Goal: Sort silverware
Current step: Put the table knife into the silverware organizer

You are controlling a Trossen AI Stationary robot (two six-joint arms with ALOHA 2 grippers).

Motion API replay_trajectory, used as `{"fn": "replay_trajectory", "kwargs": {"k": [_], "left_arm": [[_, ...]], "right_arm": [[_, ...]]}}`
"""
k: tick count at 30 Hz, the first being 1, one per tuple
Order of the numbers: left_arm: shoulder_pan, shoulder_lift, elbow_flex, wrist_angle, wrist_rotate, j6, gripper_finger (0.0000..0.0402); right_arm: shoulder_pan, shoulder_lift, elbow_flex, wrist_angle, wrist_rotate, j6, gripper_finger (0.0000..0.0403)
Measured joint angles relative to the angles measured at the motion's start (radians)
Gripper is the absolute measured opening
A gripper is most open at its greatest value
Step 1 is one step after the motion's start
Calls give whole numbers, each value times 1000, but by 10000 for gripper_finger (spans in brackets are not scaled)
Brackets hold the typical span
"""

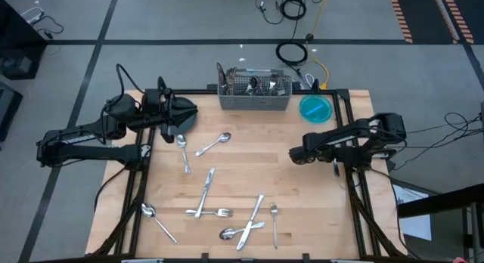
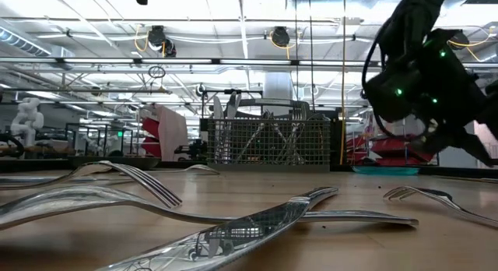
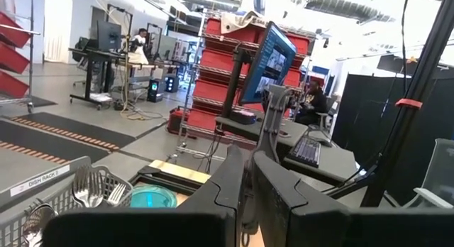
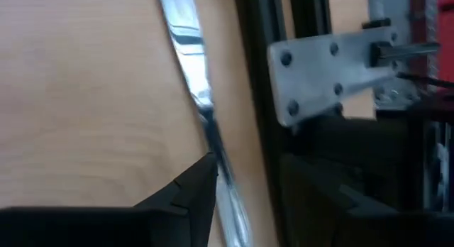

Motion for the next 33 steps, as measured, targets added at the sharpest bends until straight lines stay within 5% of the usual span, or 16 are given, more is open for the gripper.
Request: {"fn": "replay_trajectory", "kwargs": {"k": [11,33], "left_arm": [[0,0,0,-1,0,2,35],[0,0,0,-1,0,26,35]], "right_arm": [[-13,68,3,10,-19,-23,8],[-162,67,3,37,-65,-84,0]]}}
